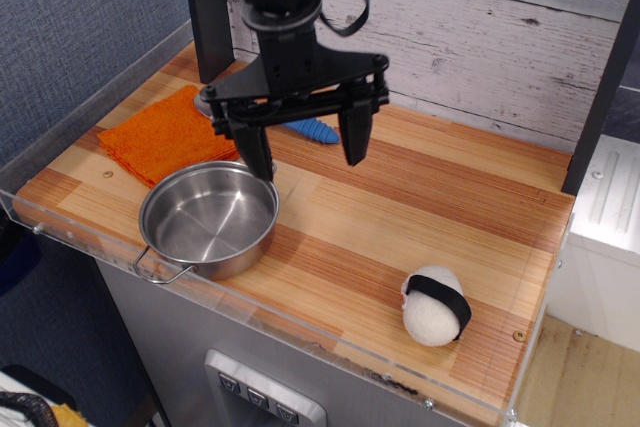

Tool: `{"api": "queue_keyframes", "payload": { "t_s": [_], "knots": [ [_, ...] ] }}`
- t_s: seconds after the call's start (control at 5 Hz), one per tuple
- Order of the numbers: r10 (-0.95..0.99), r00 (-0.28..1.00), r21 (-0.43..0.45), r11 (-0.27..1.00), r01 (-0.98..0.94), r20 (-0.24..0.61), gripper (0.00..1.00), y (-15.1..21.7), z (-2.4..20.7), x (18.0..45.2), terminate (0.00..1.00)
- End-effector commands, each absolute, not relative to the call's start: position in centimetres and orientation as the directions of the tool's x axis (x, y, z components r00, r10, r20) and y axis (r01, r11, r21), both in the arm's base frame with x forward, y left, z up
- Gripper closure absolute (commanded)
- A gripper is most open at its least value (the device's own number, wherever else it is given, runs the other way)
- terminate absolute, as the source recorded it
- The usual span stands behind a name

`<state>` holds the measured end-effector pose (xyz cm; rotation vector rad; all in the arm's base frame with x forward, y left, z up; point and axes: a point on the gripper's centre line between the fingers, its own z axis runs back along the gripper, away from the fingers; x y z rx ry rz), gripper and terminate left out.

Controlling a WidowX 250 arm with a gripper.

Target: Pick up the pot and place it behind the egg

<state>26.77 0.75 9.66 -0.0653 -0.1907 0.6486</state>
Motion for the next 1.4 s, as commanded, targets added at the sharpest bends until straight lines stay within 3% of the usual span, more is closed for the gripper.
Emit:
{"api": "queue_keyframes", "payload": {
  "t_s": [0.0,0.6,1.0,1.2],
  "knots": [
    [0.607,0.775,-0.073,0.793,-0.604,0.177,0.0,1.4,8.1,27.7,0.0],
    [0.612,0.777,0.012,0.784,-0.62,0.15,0.0,3.0,4.8,27.6,0.0],
    [0.638,0.762,0.018,0.765,-0.643,0.114,0.0,4.4,3.8,26.9,0.0],
    [0.663,0.743,-0.03,0.748,-0.663,0.091,0.0,5.2,2.7,27.3,0.0]
  ]
}}
